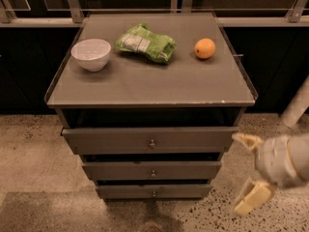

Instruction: Open bottom drawer

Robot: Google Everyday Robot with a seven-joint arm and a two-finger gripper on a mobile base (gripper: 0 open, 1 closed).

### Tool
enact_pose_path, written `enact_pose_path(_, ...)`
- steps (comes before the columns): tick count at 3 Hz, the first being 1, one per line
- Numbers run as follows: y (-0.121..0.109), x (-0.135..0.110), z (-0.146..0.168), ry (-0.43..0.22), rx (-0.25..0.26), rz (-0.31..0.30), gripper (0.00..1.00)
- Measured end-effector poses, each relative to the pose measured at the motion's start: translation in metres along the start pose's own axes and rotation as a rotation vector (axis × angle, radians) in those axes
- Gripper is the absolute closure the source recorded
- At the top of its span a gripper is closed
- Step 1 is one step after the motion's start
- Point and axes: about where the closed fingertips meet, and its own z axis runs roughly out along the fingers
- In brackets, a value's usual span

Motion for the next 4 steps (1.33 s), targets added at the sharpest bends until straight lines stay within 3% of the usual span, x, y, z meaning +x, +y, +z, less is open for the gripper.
enact_pose_path(1, 0.048, 0.067, 0.092, -0.116, -0.067, 0.152, 0.00)
enact_pose_path(2, 0.084, 0.132, 0.176, -0.121, -0.115, 0.293, 0.00)
enact_pose_path(3, 0.084, 0.147, 0.204, -0.141, -0.106, 0.342, 0.00)
enact_pose_path(4, 0.077, 0.161, 0.204, -0.150, -0.080, 0.381, 0.00)
